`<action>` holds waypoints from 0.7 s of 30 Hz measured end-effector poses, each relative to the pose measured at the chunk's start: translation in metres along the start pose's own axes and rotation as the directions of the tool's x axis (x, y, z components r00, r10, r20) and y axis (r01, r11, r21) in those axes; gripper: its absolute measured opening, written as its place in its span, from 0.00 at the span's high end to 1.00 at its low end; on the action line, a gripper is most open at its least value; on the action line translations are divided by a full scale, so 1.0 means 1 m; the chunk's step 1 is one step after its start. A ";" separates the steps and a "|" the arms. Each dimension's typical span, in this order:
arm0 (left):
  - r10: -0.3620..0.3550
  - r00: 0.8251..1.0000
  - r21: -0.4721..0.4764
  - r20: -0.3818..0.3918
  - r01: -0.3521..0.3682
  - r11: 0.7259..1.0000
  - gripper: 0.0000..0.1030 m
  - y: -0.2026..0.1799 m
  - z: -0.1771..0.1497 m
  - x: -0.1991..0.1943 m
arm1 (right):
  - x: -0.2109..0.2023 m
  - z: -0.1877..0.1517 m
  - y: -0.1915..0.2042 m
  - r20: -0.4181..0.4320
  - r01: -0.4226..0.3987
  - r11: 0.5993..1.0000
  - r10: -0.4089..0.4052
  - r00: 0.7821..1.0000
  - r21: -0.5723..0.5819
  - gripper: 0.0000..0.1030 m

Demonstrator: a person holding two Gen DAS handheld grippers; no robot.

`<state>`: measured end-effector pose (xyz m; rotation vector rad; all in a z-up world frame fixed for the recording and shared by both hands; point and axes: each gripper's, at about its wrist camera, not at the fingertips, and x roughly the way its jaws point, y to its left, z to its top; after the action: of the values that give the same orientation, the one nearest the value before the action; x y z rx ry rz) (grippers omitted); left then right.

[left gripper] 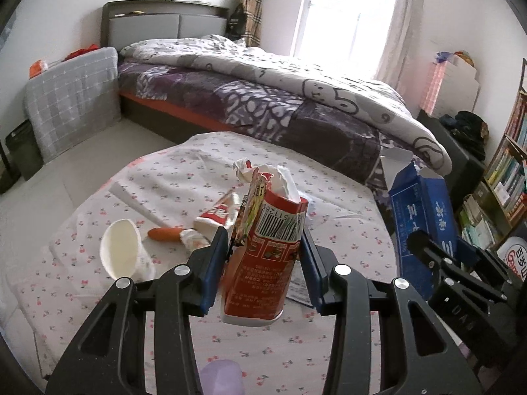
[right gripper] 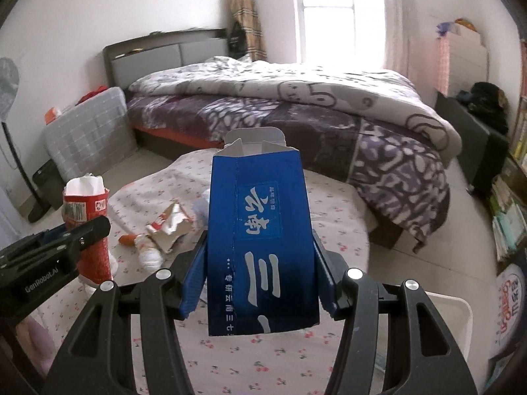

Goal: Collect trash
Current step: 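Carry the wrapper and blue box to the white bin and release both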

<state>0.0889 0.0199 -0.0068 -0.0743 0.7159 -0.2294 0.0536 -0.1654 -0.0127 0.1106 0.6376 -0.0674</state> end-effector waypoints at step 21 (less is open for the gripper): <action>-0.132 0.989 0.118 -0.069 0.140 0.983 0.60 -0.094 -0.023 0.021 | -0.043 -0.022 -0.130 -0.056 0.223 0.949 -0.216 0.975 0.221 0.49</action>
<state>0.0721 -0.0757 -0.0234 0.0011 0.7562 -0.4073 -0.0062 -0.2909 -0.0153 0.2613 0.6698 -0.3550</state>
